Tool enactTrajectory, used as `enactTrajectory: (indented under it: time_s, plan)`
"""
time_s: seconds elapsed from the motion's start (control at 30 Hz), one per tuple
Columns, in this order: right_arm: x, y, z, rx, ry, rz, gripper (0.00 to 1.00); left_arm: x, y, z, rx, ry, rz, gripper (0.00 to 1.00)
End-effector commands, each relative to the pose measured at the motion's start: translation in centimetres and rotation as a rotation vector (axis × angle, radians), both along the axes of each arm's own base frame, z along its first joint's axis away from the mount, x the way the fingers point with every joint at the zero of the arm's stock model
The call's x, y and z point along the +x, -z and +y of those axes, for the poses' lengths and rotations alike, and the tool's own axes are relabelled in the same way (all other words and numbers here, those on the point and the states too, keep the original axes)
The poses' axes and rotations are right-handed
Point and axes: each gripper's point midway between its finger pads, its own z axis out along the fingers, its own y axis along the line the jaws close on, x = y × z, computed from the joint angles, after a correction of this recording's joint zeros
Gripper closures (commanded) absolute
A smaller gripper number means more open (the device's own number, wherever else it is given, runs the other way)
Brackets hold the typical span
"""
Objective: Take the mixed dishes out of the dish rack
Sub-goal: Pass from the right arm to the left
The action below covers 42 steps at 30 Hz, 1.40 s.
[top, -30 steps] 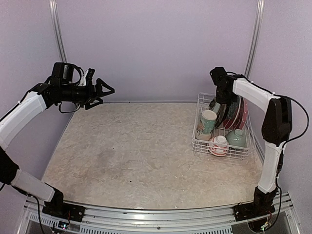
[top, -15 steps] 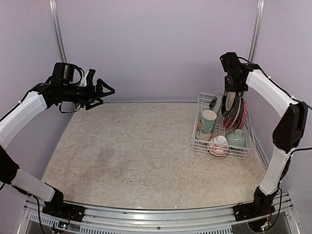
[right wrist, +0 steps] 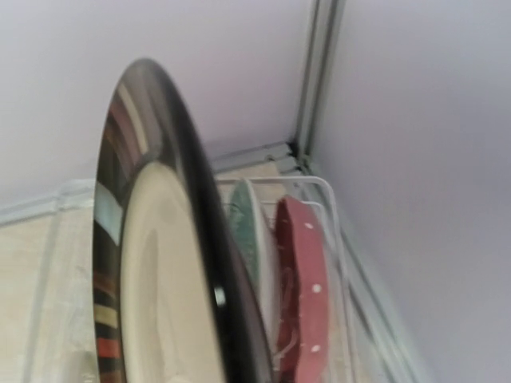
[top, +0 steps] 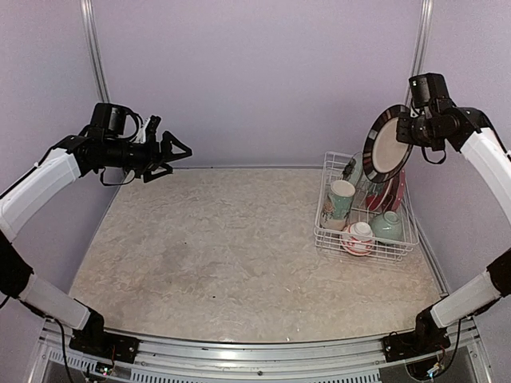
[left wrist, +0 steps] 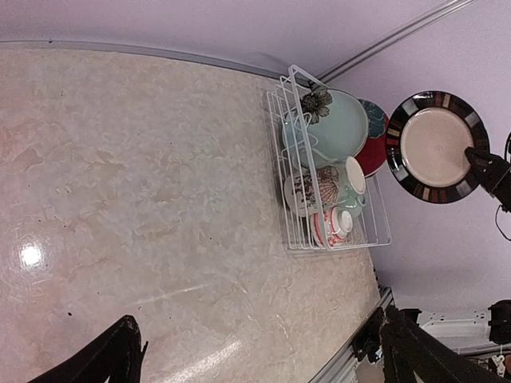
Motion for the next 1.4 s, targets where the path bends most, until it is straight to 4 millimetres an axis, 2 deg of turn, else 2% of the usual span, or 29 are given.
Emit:
enactTrajectory:
  time_s: [0.0, 0.07, 0.13, 0.43, 0.67, 0.8, 1.0, 1.23, 1.37]
  plan:
    - [-0.6, -5.2, 1.7, 0.192, -0.060, -0.229, 1.00, -0.2, -0.7, -1.0, -0.022, 0.040, 0.015, 0.01]
    - [-0.5, -5.2, 3.2, 0.269, -0.133, -0.246, 1.00, -0.3, -0.7, -1.1, -0.033, 0.047, 0.024, 0.01]
    - [-0.2, -4.9, 5.8, 0.374, -0.247, -0.251, 1.00, -0.3, -0.7, -1.3, -0.048, 0.050, 0.038, 0.01]
    - [2.2, -1.1, 17.3, 0.820, -0.645, -0.193, 1.00, -0.3, -0.3, -2.5, -0.130, 0.092, 0.123, 0.01]
    - [3.1, 1.5, 25.5, 1.022, -0.822, -0.131, 1.00, 0.1, 0.1, -3.2, -0.287, 0.176, 0.207, 0.01]
    - [3.5, 2.7, 29.2, 1.094, -0.886, -0.096, 1.00, 0.6, 1.1, -3.5, -0.365, 0.211, 0.282, 0.04]
    - [3.4, 3.7, 33.6, 1.208, -0.974, -0.053, 1.00, 1.1, 2.7, -4.0, -0.434, 0.254, 0.354, 0.21]
    - [3.1, 4.8, 36.2, 1.244, -1.010, -0.029, 1.00, 2.3, 5.9, -4.0, -0.437, 0.221, 0.475, 0.42]
    - [2.8, 5.5, 37.3, 1.273, -1.035, -0.008, 1.00, 2.5, 6.8, -4.1, -0.437, 0.220, 0.499, 0.54]
